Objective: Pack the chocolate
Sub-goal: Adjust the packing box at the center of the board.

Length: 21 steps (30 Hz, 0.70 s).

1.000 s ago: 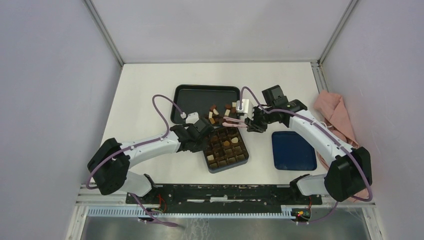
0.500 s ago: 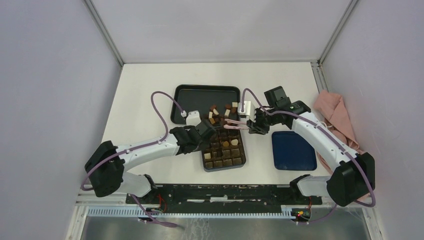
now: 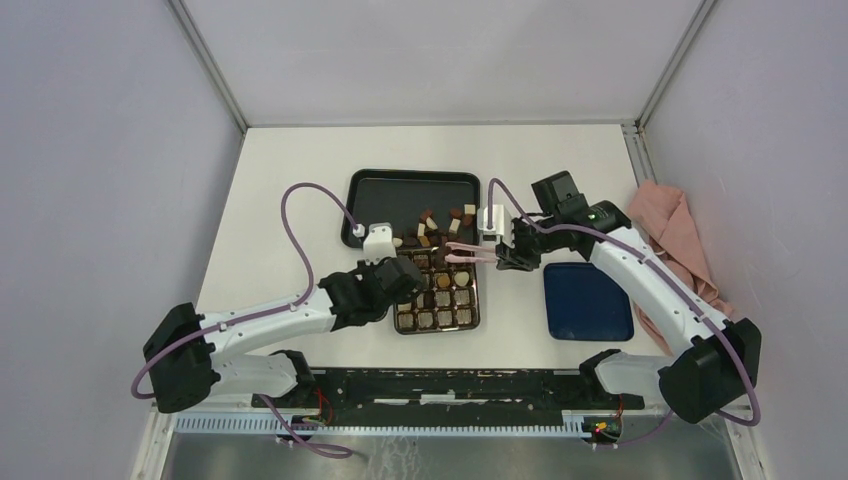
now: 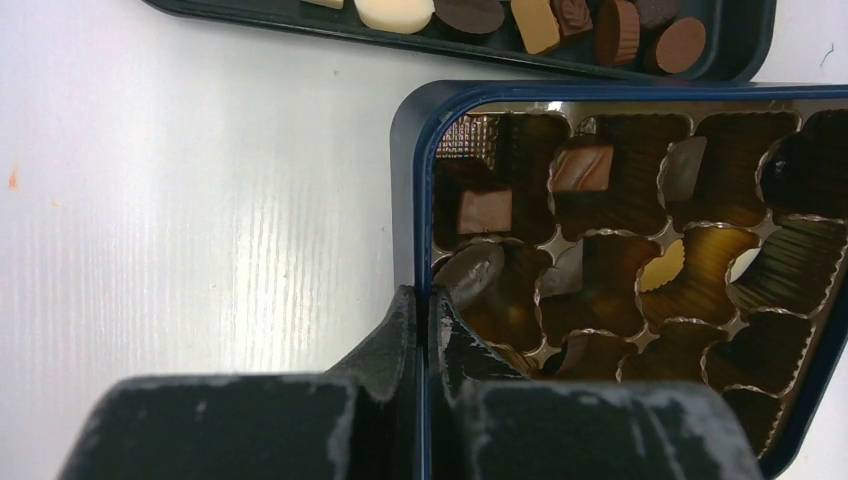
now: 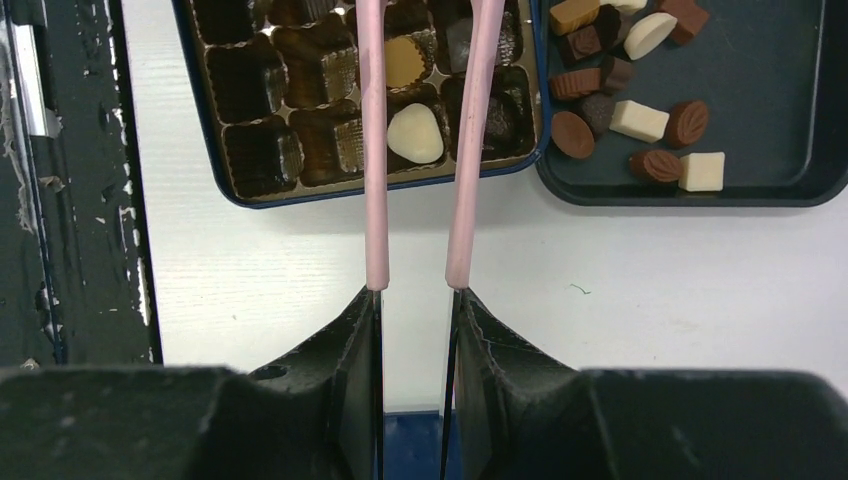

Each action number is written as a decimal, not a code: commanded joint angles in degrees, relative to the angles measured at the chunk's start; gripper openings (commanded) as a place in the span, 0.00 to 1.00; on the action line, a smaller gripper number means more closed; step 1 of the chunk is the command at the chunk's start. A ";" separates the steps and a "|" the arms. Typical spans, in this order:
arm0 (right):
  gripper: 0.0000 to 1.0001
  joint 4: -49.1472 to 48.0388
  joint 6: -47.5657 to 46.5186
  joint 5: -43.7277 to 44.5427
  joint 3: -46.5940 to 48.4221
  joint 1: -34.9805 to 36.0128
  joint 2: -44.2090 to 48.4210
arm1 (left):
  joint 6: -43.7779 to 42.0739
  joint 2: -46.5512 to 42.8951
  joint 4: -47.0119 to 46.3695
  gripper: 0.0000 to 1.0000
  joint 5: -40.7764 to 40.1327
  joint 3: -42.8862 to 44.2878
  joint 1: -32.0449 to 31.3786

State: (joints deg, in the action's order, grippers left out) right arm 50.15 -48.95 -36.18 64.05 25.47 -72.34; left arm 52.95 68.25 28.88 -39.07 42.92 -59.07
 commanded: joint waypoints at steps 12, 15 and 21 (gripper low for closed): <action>0.19 0.99 -6.06 12.40 -6.66 10.68 3.05 | 7.45 7.30 1.86 0.02 0.36 5.86 -0.34; 0.19 0.59 -6.09 15.70 -7.86 12.80 2.38 | 8.33 8.13 2.82 0.02 0.18 5.80 -0.16; 0.19 -1.08 -5.61 19.06 -8.46 13.63 -0.24 | 8.05 10.82 2.84 0.04 0.96 5.73 0.03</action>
State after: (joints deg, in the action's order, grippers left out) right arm 51.53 -54.33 -20.69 55.79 38.65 -70.78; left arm 58.46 77.38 32.45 -36.82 46.13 -59.16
